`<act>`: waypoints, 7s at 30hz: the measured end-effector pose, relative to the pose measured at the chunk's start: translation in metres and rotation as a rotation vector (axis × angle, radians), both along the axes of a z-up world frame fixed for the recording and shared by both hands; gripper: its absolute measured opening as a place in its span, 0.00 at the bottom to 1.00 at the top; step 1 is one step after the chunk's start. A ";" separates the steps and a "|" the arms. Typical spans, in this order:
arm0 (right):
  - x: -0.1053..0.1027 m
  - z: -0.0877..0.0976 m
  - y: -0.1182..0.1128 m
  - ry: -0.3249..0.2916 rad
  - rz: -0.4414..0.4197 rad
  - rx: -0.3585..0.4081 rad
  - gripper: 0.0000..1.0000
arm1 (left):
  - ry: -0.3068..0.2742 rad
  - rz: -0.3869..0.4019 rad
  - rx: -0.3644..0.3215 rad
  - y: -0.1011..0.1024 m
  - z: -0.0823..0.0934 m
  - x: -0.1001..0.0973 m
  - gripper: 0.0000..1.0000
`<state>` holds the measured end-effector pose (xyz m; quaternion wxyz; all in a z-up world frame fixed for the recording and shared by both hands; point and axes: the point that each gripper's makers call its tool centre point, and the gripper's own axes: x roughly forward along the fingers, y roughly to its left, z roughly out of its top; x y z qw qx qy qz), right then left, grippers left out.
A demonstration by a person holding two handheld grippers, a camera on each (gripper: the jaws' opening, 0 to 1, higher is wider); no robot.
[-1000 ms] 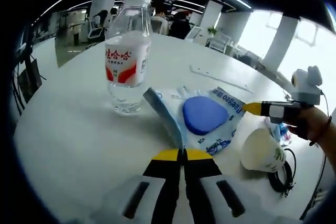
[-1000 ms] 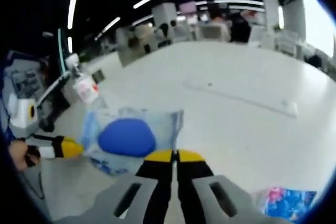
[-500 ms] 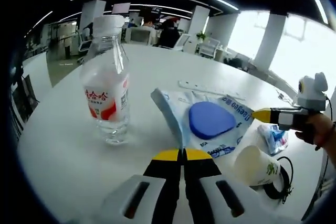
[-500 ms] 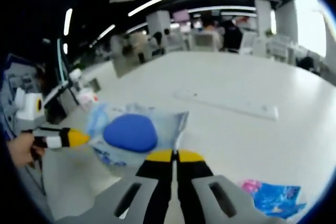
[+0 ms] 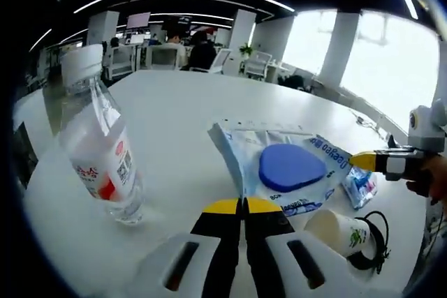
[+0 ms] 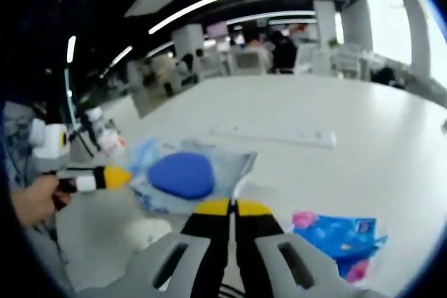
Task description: Arrange the tabletop items into an orderly group along one side of the table until the central work area is clear of visible clutter.
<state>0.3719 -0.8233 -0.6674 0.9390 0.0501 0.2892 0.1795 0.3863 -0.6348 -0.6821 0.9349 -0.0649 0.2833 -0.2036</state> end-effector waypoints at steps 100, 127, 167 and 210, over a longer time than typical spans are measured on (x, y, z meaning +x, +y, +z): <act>-0.107 0.004 0.061 -0.050 0.382 -0.074 0.78 | -0.139 -0.121 -0.017 -0.002 0.019 -0.055 0.78; -0.112 -0.038 0.088 0.019 0.583 -0.199 0.63 | -0.137 -0.245 -0.037 0.002 0.036 -0.094 0.99; -0.118 -0.032 0.094 -0.005 0.551 -0.122 0.32 | -0.073 -0.255 -0.139 0.002 0.036 -0.126 0.99; -0.149 0.065 0.152 -0.165 0.578 0.267 0.32 | -0.091 -0.211 -0.612 -0.019 0.094 -0.132 0.42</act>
